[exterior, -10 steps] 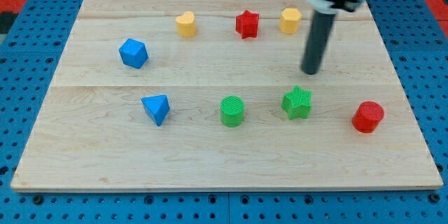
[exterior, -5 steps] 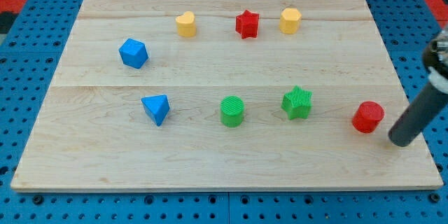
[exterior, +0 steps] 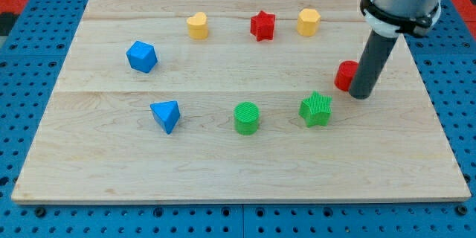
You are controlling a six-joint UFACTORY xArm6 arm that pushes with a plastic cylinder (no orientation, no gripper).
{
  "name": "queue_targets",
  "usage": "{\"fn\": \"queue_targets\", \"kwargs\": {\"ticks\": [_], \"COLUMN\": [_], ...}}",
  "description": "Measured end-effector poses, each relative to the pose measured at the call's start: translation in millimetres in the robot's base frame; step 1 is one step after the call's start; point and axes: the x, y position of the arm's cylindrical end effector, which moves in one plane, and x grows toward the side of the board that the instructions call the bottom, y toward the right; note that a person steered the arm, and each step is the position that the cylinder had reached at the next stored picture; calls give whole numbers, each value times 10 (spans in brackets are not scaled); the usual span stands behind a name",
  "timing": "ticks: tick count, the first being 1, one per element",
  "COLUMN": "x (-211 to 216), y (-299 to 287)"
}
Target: Move the red circle to the top center of the board
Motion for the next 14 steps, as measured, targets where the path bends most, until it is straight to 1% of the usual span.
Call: {"fn": "queue_targets", "kwargs": {"ticks": [1,3,5,6,7,8,10,11,12,14], "x": [-272,-450,-841,-1017,-1107,-1106,-1105,-1102,-1100,-928], "y": [-21,-415,-497,-819,-722,-356,-272,-5,83,80]}}
